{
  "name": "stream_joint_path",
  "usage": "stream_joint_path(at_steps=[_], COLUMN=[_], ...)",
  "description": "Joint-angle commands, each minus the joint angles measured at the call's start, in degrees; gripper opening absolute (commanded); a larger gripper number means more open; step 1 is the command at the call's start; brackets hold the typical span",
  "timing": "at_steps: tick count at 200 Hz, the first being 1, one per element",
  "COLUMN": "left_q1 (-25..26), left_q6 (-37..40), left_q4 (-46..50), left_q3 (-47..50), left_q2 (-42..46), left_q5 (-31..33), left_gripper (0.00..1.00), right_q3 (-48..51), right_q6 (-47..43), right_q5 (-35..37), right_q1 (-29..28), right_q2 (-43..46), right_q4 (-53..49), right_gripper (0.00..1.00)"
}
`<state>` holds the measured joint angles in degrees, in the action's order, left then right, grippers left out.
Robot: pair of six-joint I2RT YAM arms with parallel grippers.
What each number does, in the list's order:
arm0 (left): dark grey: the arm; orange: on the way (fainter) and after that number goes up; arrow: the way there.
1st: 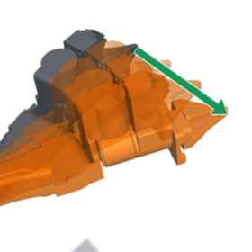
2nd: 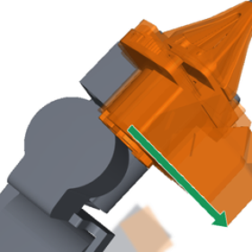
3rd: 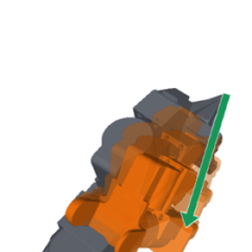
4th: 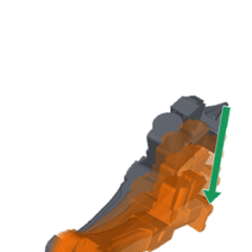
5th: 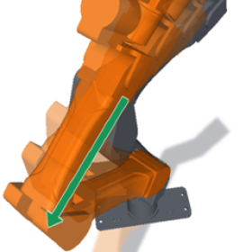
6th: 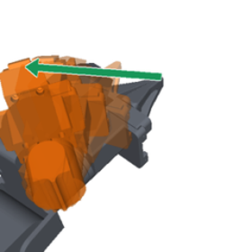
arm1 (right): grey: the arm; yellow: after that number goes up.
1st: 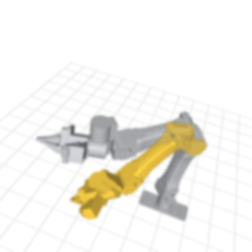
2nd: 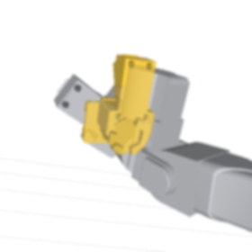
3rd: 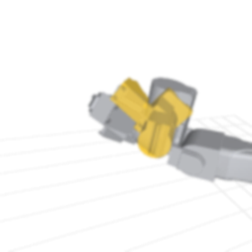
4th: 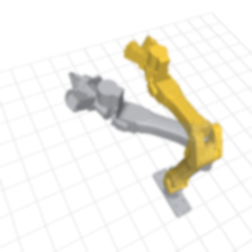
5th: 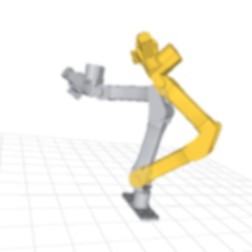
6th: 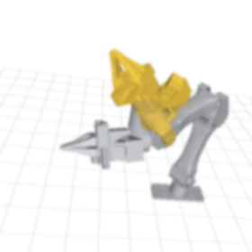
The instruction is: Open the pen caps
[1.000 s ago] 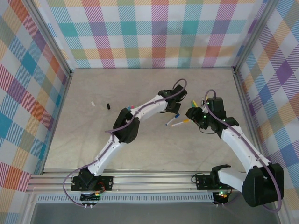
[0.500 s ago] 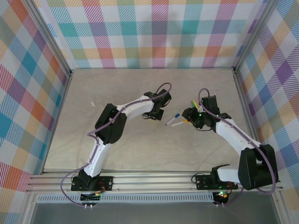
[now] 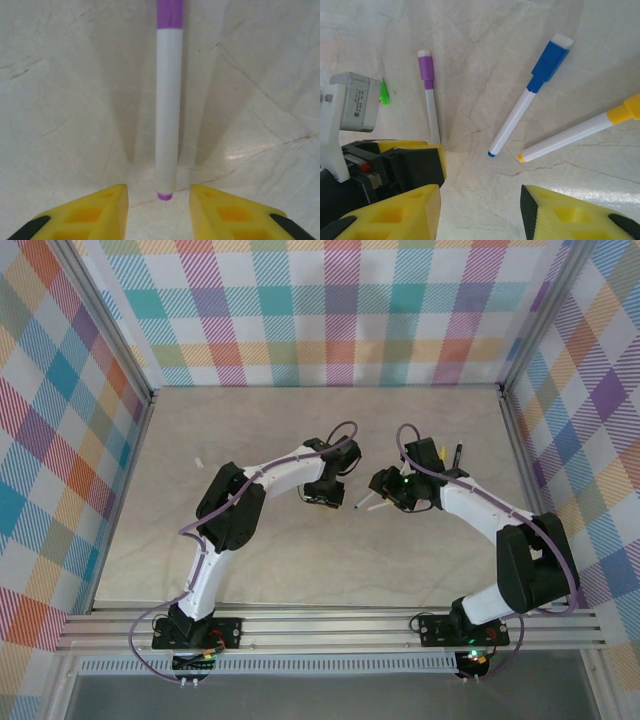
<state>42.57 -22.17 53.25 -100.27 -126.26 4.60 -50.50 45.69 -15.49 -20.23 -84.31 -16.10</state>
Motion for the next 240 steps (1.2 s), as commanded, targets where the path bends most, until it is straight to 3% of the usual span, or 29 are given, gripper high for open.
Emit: stream_joint_path(at_steps=[1, 40, 82, 113, 240], left_q1=[-0.64, -2.90, -3.50, -4.06, -4.86], left_q6=[-0.75, -0.69, 1.10, 1.35, 0.53], left_q4=[4.67, 5.06, 11.18, 14.10, 12.66], left_q3=[-2.66, -9.97, -27.77, -35.70, -33.94], left_q2=[3.35, 1.62, -9.62, -15.64, -18.87], left_q5=[1.72, 2.46, 2.83, 1.99, 1.65], left_gripper=[0.40, 0.40, 0.42, 0.43, 0.36], right_q3=[-1.23, -0.75, -0.50, -0.35, 0.00], right_q6=[-0.63, -1.12, -1.31, -2.05, -2.36], right_q5=[0.29, 0.63, 2.30, 3.61, 4.24], right_q1=[-0.42, -0.44, -0.46, -0.47, -0.38], right_q2=[0.24, 1.75, 5.67, 8.49, 8.38], right_q4=[-0.25, -0.77, -3.09, -4.94, -5.35], right_gripper=[0.48, 0.48, 0.48, 0.49, 0.49])
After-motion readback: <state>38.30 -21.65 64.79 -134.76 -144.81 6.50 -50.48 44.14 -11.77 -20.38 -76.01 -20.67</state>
